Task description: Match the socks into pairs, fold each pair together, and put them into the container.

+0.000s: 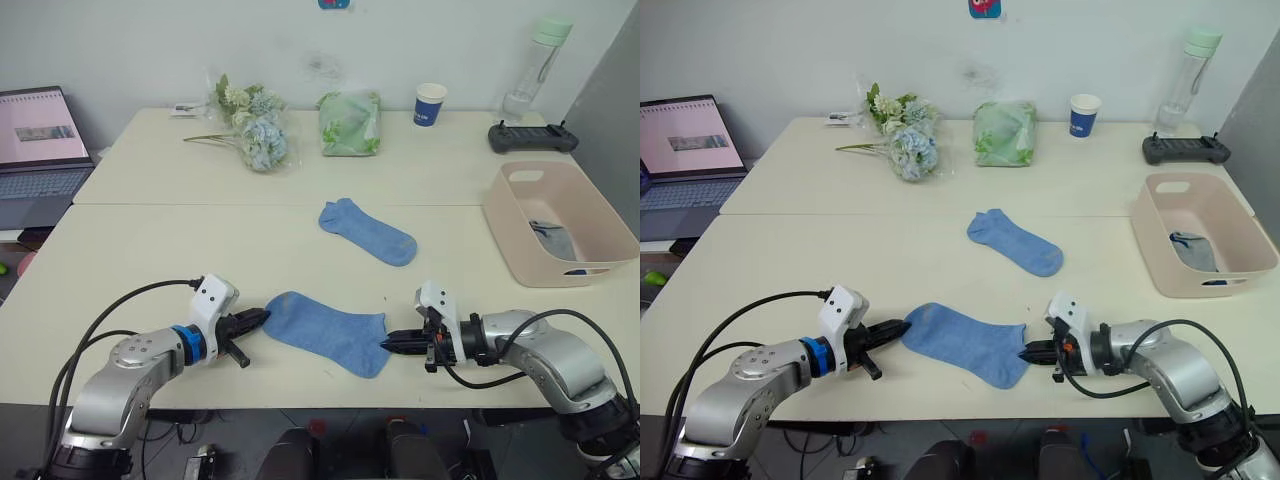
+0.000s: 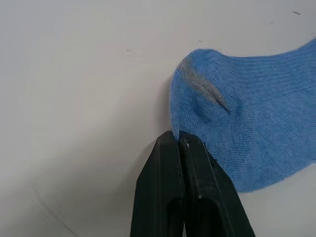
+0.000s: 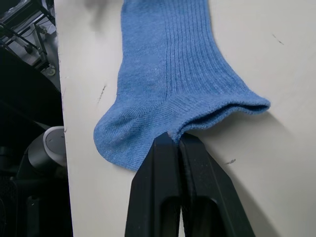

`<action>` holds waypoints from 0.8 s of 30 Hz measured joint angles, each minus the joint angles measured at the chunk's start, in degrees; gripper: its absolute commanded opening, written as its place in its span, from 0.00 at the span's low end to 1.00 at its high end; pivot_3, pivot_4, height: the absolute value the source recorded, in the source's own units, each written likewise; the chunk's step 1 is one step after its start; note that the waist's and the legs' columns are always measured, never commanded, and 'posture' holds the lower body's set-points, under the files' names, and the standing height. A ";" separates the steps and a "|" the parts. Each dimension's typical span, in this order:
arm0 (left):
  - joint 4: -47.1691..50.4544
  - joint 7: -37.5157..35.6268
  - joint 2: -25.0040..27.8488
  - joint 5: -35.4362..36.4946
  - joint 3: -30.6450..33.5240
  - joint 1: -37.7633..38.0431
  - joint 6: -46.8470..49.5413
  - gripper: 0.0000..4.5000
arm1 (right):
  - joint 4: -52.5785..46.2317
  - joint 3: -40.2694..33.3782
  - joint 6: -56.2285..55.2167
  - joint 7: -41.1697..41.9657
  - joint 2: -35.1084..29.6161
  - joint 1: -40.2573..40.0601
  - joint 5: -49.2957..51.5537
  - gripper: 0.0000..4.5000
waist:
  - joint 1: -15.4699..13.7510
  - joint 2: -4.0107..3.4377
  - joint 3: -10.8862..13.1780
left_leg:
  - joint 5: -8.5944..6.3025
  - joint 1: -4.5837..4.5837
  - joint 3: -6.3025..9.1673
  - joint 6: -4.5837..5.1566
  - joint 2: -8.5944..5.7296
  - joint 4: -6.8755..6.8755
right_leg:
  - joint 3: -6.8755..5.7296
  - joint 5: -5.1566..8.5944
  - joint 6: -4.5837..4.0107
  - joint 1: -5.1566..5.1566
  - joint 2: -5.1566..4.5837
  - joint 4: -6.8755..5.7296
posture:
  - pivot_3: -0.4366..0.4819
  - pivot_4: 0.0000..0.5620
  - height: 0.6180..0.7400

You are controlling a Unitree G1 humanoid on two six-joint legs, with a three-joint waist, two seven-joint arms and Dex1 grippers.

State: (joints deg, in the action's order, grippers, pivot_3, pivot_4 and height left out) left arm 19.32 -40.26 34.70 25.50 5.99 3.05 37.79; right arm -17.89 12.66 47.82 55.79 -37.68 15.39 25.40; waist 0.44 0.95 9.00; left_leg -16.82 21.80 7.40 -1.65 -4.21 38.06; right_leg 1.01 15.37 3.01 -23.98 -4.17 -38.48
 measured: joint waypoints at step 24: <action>9.88 12.71 -7.53 3.37 -1.14 4.15 7.45 0.09 | 9.09 -1.22 -3.45 4.86 -5.95 4.84 -3.36 0.11 | -0.32 0.01 0.00 | 0.00 0.01 -0.05 -0.01 0.00 0.01 | 0.00 0.00 0.00 0.03 0.01 0.01 | 0.48 0.27 1.00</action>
State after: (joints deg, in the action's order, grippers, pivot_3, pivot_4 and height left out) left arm 29.21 -27.55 27.16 28.87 4.85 7.20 45.25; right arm -8.79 11.44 44.37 60.65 -43.63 20.23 22.04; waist 0.13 0.96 9.00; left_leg -16.81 21.81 7.35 -1.65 -4.20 38.08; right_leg 1.00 15.37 3.01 -23.96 -4.16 -38.47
